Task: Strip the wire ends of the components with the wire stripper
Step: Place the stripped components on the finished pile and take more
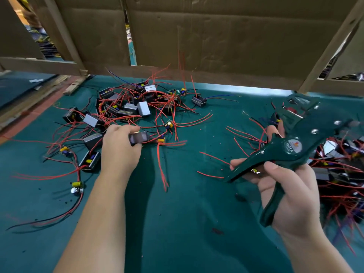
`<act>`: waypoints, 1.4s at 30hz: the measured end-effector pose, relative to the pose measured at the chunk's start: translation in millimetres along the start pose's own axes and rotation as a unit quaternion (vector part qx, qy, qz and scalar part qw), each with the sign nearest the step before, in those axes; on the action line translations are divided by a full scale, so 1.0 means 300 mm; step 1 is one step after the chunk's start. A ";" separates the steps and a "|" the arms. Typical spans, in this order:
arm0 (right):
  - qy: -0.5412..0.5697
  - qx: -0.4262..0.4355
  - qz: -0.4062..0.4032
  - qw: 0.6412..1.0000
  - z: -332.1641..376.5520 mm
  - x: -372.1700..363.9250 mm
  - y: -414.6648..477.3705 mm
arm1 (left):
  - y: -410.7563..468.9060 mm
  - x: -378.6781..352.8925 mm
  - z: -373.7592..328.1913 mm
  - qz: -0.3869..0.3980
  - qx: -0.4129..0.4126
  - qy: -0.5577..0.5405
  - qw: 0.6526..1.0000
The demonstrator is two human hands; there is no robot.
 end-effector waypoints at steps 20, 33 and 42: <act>0.140 -0.321 -0.038 0.936 -0.281 -0.084 -0.035 | -0.078 -0.087 -0.204 0.222 -0.041 -0.697 0.680; 0.181 -0.273 -0.001 0.945 -0.215 -0.028 0.009 | -0.098 -0.107 -0.255 0.241 -0.066 -0.725 0.641; 0.194 -0.243 0.146 0.939 -0.192 -0.147 -0.018 | -0.079 -0.099 -0.216 0.171 -0.043 -0.726 0.665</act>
Point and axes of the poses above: each hand's wrist, its own y-axis towards the middle knuckle, its own x-axis out of the back of the hand, z = x × y, the point moved 9 cm from there along y, towards the middle knuckle, and after that the axes turned 11 degrees about z, right-handed, at the moved point
